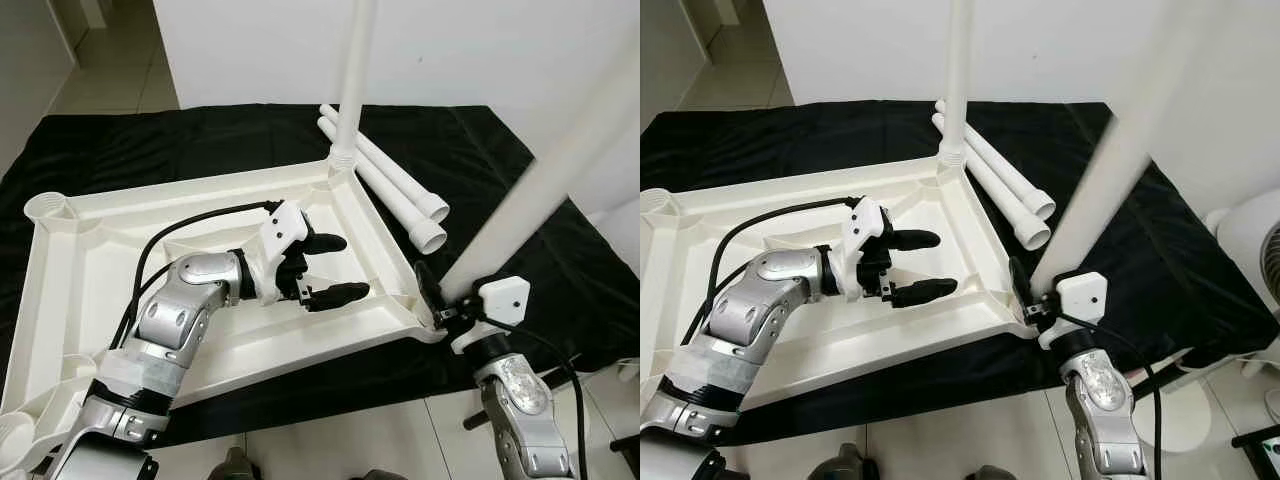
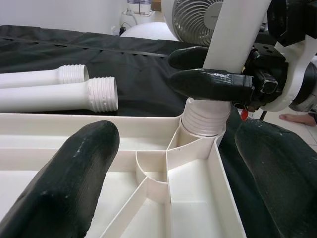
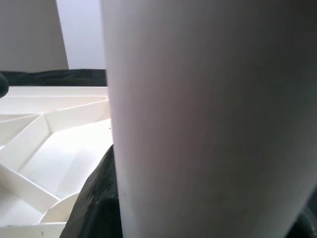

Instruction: Building children table

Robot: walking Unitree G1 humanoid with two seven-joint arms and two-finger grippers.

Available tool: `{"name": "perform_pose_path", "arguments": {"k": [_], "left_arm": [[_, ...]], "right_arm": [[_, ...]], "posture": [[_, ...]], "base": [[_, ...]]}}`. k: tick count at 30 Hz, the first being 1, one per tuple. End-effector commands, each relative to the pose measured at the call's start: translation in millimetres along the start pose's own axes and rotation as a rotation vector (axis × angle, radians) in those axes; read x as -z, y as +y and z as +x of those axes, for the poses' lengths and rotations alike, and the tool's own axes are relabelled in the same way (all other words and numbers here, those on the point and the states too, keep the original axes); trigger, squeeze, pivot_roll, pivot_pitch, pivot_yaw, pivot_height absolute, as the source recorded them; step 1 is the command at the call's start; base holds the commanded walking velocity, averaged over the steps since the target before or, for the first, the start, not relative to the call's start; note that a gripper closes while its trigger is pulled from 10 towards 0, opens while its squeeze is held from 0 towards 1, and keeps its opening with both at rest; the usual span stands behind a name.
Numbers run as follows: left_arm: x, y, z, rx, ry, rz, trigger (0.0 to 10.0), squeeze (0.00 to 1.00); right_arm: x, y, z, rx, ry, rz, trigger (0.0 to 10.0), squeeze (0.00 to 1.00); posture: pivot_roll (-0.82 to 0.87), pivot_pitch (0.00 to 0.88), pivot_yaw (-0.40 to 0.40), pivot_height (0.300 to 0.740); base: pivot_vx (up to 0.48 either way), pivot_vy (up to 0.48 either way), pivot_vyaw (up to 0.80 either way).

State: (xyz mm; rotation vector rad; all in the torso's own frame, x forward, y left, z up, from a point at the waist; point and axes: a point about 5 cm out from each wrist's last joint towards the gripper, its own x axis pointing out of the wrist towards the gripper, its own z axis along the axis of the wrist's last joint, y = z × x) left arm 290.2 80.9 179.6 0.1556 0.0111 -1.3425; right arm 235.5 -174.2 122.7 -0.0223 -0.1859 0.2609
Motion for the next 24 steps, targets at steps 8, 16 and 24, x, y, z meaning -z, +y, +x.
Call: {"name": "perform_pose_path", "arguments": {"k": [8,16,24], "left_arm": [[-1,-0.8,0.1,0.01,0.01,-0.003,10.0,0.0],[0,-1.4,-0.1,0.009,0.009,-0.005,10.0,0.0],[0,-1.3,0.9,0.009,0.007,-0.005,10.0,0.0]], "right_arm": [[26,9.8,-1.1,-0.014,0.134,0.088,10.0,0.0],[25,7.7,3.2,0.01,0.163,0.117,10.0,0.0],[19,4.8,17.4,0.004,0.249,0.108,10.0,0.0]], "posture": [[0.01,0.031,0.004,0.74],[0.01,0.032,0.001,0.74],[0.01,0.029,-0.003,0.74]], "base": [[0.0,0.0,0.0],[0.0,0.0,0.0],[0.0,0.0,0.0]]}}
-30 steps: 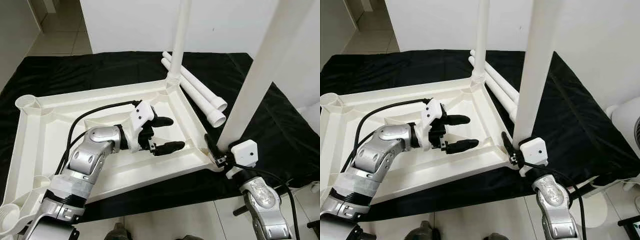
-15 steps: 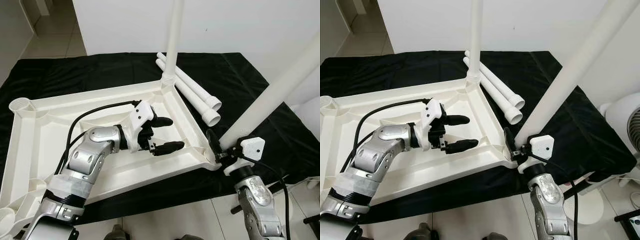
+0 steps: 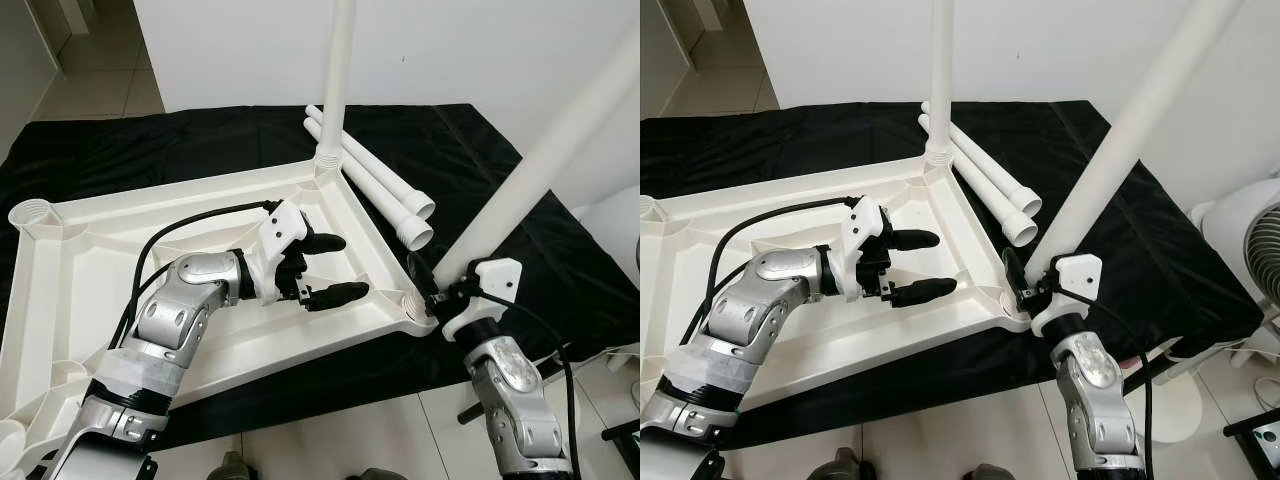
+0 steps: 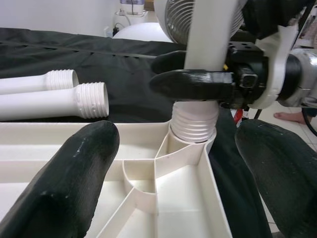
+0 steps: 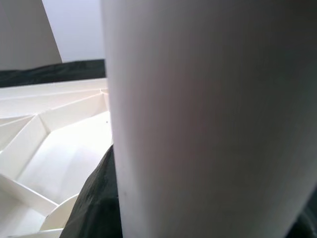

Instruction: Building children table

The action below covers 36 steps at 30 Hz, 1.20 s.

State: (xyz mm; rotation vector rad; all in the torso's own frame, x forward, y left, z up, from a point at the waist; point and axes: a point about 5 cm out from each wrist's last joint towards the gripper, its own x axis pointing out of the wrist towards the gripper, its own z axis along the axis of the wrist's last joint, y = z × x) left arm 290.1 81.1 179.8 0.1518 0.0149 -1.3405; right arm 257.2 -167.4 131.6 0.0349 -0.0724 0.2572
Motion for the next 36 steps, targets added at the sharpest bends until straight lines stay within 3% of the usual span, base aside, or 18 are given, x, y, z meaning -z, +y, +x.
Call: {"name": "perform_pose_path", "arguments": {"k": [1,8,10,14,16,21,25,28,29,30,31,33,36], "left_arm": [[0,-1.3,1.1,0.01,0.006,0.0,10.0,0.0],[-1,-1.1,1.2,0.007,0.006,0.001,10.0,0.0],[-1,-0.7,0.4,0.003,0.007,0.001,10.0,0.0],[-1,-0.7,0.1,0.002,0.007,0.001,10.0,0.0],[-1,-0.8,-0.2,0.002,0.007,0.002,10.0,0.0],[-1,-1.0,-0.3,0.002,0.008,0.004,10.0,0.0],[-1,-0.9,-0.7,0.005,0.008,0.004,10.0,0.0],[-1,0.4,-1.3,0.004,0.011,0.006,10.0,0.0],[-1,0.4,-1.3,0.004,0.011,0.006,10.0,0.0],[-1,1.0,-1.3,0.003,0.012,0.007,10.0,0.0],[-1,1.0,-1.3,0.003,0.012,0.007,10.0,0.0],[-1,1.6,-1.6,0.003,0.012,0.009,10.0,0.0],[-1,1.6,-1.7,0.003,0.013,0.01,10.0,0.0]], "right_arm": [[25,2.3,-4.0,-0.001,0.144,0.036,10.0,0.0],[18,3.8,1.6,-0.028,0.147,0.025,10.0,0.0],[15,4.2,4.8,-0.045,0.155,-0.058,10.0,0.0],[14,4.2,5.3,-0.05,0.158,-0.111,10.0,0.0],[17,5.7,2.3,-0.071,0.148,-0.23,10.0,0.0],[25,10.9,-5.2,-0.104,0.132,-0.358,10.0,0.0],[30,17.0,-11.3,-0.126,0.117,-0.311,10.0,0.0],[35,15.7,-14.9,-0.091,0.121,-0.2,10.0,0.0],[35,15.7,-14.9,-0.091,0.121,-0.2,10.0,0.0],[37,13.2,-15.2,-0.06,0.129,-0.125,10.0,0.0],[37,13.2,-15.2,-0.06,0.129,-0.125,10.0,0.0],[40,9.2,-14.9,-0.014,0.146,-0.03,10.0,0.0],[43,6.6,-13.7,0.011,0.161,-0.01,10.0,0.0]], "posture": [[0.01,0.029,-0.003,0.74],[0.02,0.029,-0.005,0.74],[0.02,0.027,-0.005,0.74],[0.02,0.026,-0.007,0.74],[0.02,0.022,-0.011,0.74],[0.02,0.02,-0.01,0.74],[0.02,0.017,-0.007,0.74],[0.02,0.013,-0.005,0.74],[0.02,0.013,-0.005,0.74],[0.02,0.013,-0.005,0.74],[0.02,0.013,-0.005,0.74],[0.02,0.01,-0.004,0.74],[0.02,0.006,-0.002,0.74]], "base": [[0.0,0.0,0.0],[0.0,0.0,0.0],[0.0,0.0,0.0],[0.0,0.0,0.0],[0.0,0.0,0.0],[0.0,0.0,0.0],[0.0,0.0,0.0],[0.0,0.0,0.0],[0.0,0.0,0.0],[0.0,0.0,0.0],[0.0,0.0,0.0],[0.0,0.0,0.0],[0.0,0.0,0.0]]}}
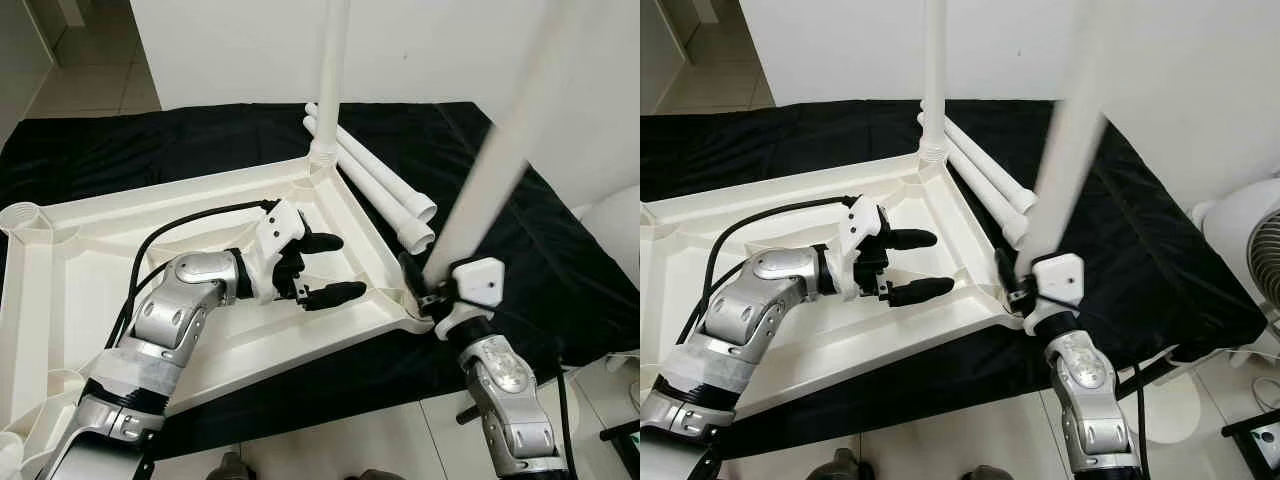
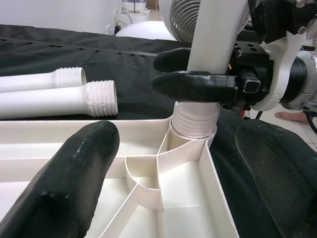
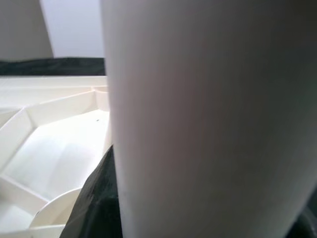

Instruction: Building children table

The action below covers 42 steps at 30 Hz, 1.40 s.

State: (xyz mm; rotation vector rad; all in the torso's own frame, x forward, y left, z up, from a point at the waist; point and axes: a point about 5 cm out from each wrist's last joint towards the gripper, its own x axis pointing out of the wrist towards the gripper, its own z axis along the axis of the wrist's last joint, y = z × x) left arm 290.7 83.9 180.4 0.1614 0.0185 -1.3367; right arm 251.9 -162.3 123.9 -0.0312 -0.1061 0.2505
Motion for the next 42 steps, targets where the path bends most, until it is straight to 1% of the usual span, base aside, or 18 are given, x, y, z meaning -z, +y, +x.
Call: {"name": "perform_pose_path", "arguments": {"k": [1,3,7,16,18,21,24,25,26,29,31,32,33,34,35,37,39,42], "left_arm": [[-1,0.2,0.9,0.007,0.005,0.005,10.0,0.0],[-1,0.2,0.9,0.007,0.005,0.005,10.0,0.0],[-1,0.3,1.8,0.011,0.007,0.01,10.0,0.0],[-1,-0.3,0.8,0.006,0.008,0.011,10.0,0.0],[-1,-0.3,-0.2,0.002,0.008,0.011,10.0,0.0],[-1,-0.5,-0.7,0.0,0.009,0.01,10.0,0.0],[0,-1.1,-0.9,-0.001,0.009,0.009,10.0,0.0],[0,-1.1,-0.9,-0.001,0.009,0.009,10.0,0.0],[-1,-1.1,-1.0,-0.001,0.009,0.009,10.0,0.0],[-1,-1.1,-1.0,-0.001,0.009,0.009,10.0,0.0],[-1,-1.0,-1.0,-0.003,0.008,0.007,10.0,0.0],[-1,-1.0,-1.0,-0.003,0.008,0.007,10.0,0.0],[-1,-1.1,-1.0,-0.004,0.007,0.006,10.0,0.0],[-1,-1.1,-1.0,-0.004,0.007,0.006,10.0,0.0],[-1,-1.1,-0.9,-0.006,0.006,0.004,10.0,0.0],[-1,-0.9,-0.5,-0.007,0.005,0.004,10.0,0.0],[-1,-0.3,0.1,-0.011,0.002,0.003,10.0,0.0],[-1,0.4,0.1,-0.016,0.0,0.004,10.0,0.0]], "right_arm": [[36,2.8,-10.2,0.008,0.183,0.056,10.0,0.0],[37,2.9,-10.3,0.008,0.181,0.055,10.0,0.0],[34,-6.0,-4.0,0.036,0.196,0.08,10.0,0.0],[33,-5.7,-4.0,0.051,0.184,0.078,10.0,0.0],[29,-0.1,-2.9,0.097,0.153,0.09,10.0,0.0],[26,3.5,-1.5,0.12,0.131,0.098,10.0,0.0],[17,15.8,6.8,0.226,0.072,0.148,10.0,0.0],[17,15.8,6.8,0.226,0.072,0.148,10.0,0.0],[16,18.4,9.5,0.282,0.072,0.162,10.0,0.0],[16,19.7,11.1,0.317,0.074,0.169,10.0,0.0],[16,20.7,15.6,0.388,0.091,0.174,10.0,0.0],[16,20.7,15.6,0.388,0.091,0.174,10.0,0.0],[16,20.4,19.6,0.43,0.104,0.143,10.0,0.0],[16,20.4,19.6,0.43,0.104,0.143,10.0,0.0],[16,21.1,24.6,0.46,0.122,0.131,10.0,0.0],[15,22.2,28.8,0.47,0.129,0.113,10.0,0.0],[12,25.1,36.5,0.455,0.133,0.106,10.0,0.0],[11,25.7,41.3,0.449,0.151,0.103,10.0,0.0]], "posture": [[0.02,0.006,-0.002,0.74],[0.02,0.006,-0.002,0.74],[0.02,0.0,-0.004,0.74],[0.03,0.003,-0.013,0.74],[0.03,0.006,-0.016,0.74],[0.03,0.009,-0.015,0.74],[0.03,0.014,-0.019,0.74],[0.03,0.014,-0.019,0.74],[0.03,0.014,-0.019,0.74],[0.03,0.014,-0.019,0.74],[0.04,0.018,-0.026,0.74],[0.04,0.018,-0.026,0.74],[0.04,0.018,-0.026,0.74],[0.04,0.018,-0.026,0.74],[0.04,0.018,-0.028,0.74],[0.04,0.019,-0.029,0.74],[0.04,0.02,-0.032,0.74],[0.04,0.024,-0.034,0.74]], "base": [[0.0,0.0,0.0],[0.0,0.0,0.0],[0.0,0.0,0.0],[0.0,0.0,0.0],[0.0,0.0,0.0],[0.0,0.0,0.0],[0.0,0.0,0.0],[0.0,0.0,0.0],[0.0,0.0,0.0],[0.0,0.0,0.0],[0.0,0.0,0.0],[0.0,0.0,0.0],[0.0,0.0,0.0],[0.0,0.0,0.0],[0.0,0.0,0.0],[0.0,0.0,0.0],[0.0,0.0,0.0],[0.0,0.0,0.0]]}}
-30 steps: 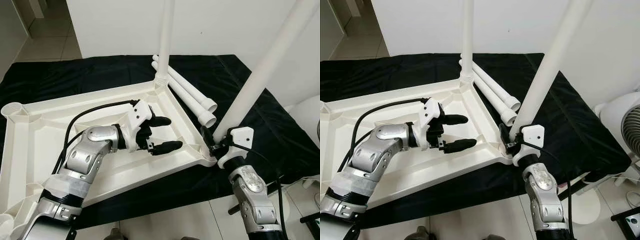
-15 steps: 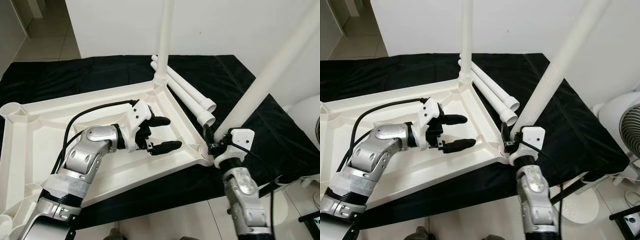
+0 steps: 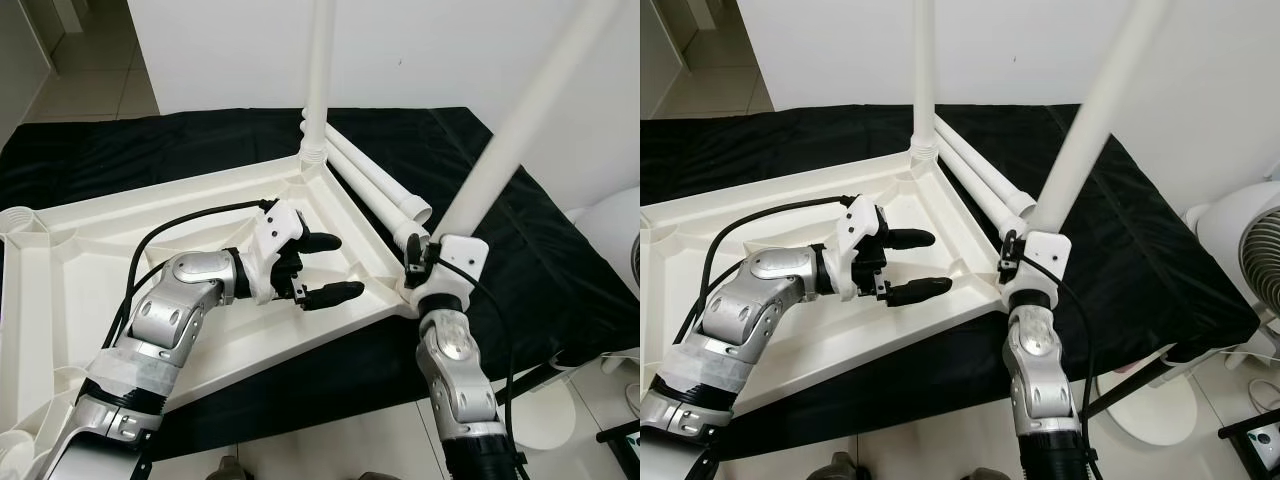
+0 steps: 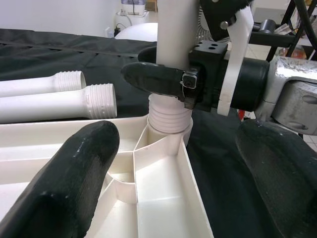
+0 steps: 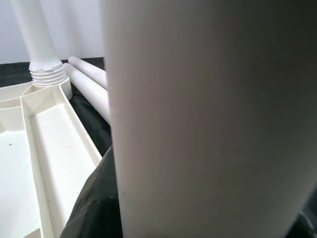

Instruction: Building children table

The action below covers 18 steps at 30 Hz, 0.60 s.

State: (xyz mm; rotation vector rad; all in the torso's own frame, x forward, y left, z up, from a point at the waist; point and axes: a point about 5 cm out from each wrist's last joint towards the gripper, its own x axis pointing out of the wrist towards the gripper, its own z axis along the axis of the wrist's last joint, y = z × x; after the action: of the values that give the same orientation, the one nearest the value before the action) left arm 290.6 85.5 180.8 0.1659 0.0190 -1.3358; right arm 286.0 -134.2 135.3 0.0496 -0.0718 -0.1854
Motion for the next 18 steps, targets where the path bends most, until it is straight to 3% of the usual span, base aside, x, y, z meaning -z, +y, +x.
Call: {"name": "perform_pose_path", "arguments": {"k": [1,14,18], "left_arm": [[-1,0.1,1.6,-0.015,-0.003,0.001,10.0,0.0],[-2,1.8,0.4,-0.028,-0.005,0.004,10.0,0.0],[-3,3.0,1.2,-0.026,-0.007,0.008,10.0,0.0]], "right_arm": [[19,5.8,-2.0,0.014,0.124,0.014,10.0,0.0],[13,12.1,1.4,0.067,0.111,0.006,10.0,0.0],[2,11.9,2.2,0.08,0.066,-0.019,10.0,0.0]], "posture": [[0.04,0.024,-0.034,0.74],[0.04,0.021,-0.037,0.74],[0.04,0.019,-0.033,0.74]], "base": [[0.0,0.0,0.0],[0.0,0.0,0.0],[0.0,0.0,0.0]]}}
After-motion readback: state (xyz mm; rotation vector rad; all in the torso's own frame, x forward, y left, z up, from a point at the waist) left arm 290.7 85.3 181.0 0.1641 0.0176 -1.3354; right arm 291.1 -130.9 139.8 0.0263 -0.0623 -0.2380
